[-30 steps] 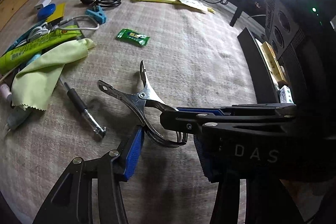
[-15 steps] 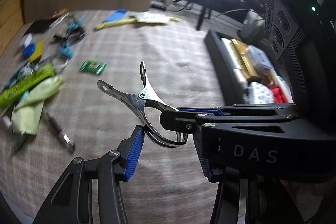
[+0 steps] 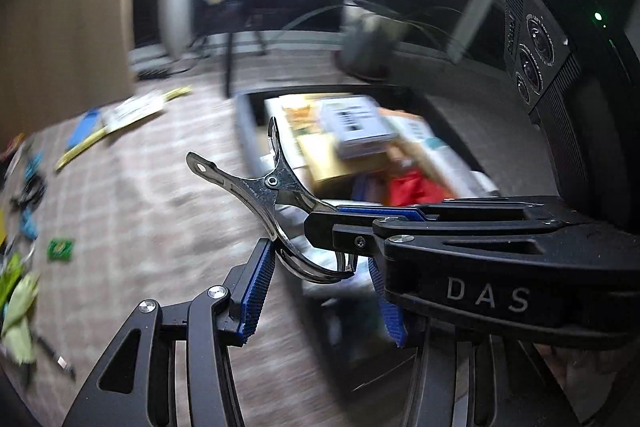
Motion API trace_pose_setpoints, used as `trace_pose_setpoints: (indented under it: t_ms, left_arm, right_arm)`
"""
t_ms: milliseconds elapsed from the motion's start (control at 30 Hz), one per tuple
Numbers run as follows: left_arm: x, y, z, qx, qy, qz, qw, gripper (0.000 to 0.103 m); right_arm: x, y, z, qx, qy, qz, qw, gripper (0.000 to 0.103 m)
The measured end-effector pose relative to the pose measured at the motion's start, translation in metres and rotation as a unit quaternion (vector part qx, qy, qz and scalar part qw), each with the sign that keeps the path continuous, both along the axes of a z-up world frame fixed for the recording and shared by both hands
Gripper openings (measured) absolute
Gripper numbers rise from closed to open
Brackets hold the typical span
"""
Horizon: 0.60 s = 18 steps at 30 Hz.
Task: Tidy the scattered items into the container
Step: 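Carry the metal clip into the tray and open the right gripper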
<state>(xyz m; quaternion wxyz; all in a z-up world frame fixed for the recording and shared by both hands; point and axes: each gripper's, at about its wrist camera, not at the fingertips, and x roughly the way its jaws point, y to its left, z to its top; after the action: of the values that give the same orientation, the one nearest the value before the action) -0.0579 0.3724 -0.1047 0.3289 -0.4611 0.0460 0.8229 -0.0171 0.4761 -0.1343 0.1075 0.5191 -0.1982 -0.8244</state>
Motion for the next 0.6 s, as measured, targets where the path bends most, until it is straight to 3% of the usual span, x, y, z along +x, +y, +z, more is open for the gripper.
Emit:
trace_pose_setpoints:
  t_ms: [367,600]
  left_arm:
    - [0.009,0.109,-0.003,-0.001,0.002,-0.087,0.9962,0.053]
    - [0.017,0.133,0.003,-0.011,0.018,-0.096,0.9951,0.053]
  right_arm:
    - [0.03,0.1,0.002,0.001,-0.001,-0.097,0.995,0.012]
    - [0.041,0.132,0.005,-0.006,0.007,-0.116,0.993,0.014]
